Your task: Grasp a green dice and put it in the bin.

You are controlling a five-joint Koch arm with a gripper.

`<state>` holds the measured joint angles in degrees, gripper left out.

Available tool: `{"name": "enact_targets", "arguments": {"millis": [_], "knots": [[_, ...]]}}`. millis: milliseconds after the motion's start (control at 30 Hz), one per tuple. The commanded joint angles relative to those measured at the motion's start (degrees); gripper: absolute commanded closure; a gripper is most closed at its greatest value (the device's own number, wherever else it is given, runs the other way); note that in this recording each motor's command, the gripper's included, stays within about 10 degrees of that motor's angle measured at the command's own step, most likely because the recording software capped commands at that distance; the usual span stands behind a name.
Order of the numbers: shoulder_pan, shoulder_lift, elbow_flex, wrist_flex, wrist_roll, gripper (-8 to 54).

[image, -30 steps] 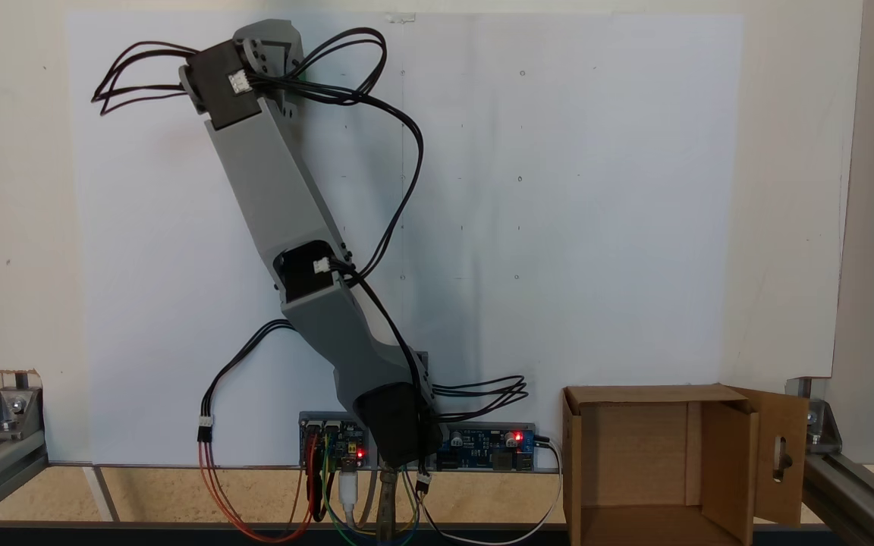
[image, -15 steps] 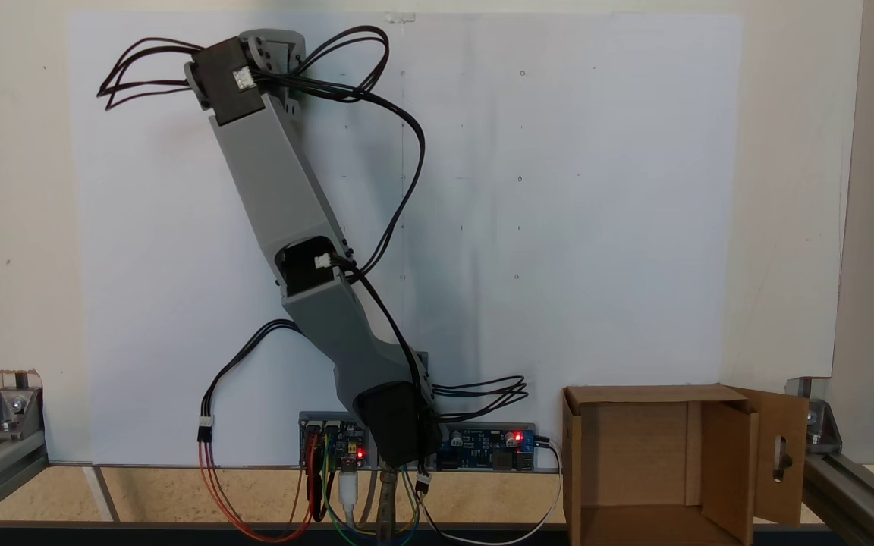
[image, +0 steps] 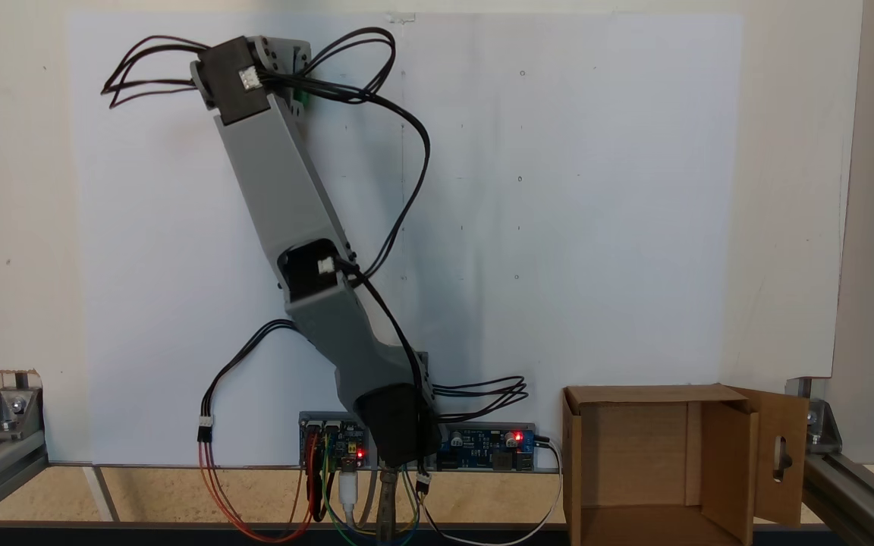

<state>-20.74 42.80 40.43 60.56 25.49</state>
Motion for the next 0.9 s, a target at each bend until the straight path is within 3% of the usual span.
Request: {"name": "enact_targets", "arguments": {"millis": [0, 267, 433, 867], "knots": [[0.70, 9.56, -1.41, 2.46, 3.25, 33.6], [1.14, 31.29, -1.41, 9.67, 3.16, 33.6], [7.29, 34.80, -0.97, 11.34, 2.90, 33.6], [58.96, 41.66, 12.13, 11.16, -26.08, 33.6]]}}
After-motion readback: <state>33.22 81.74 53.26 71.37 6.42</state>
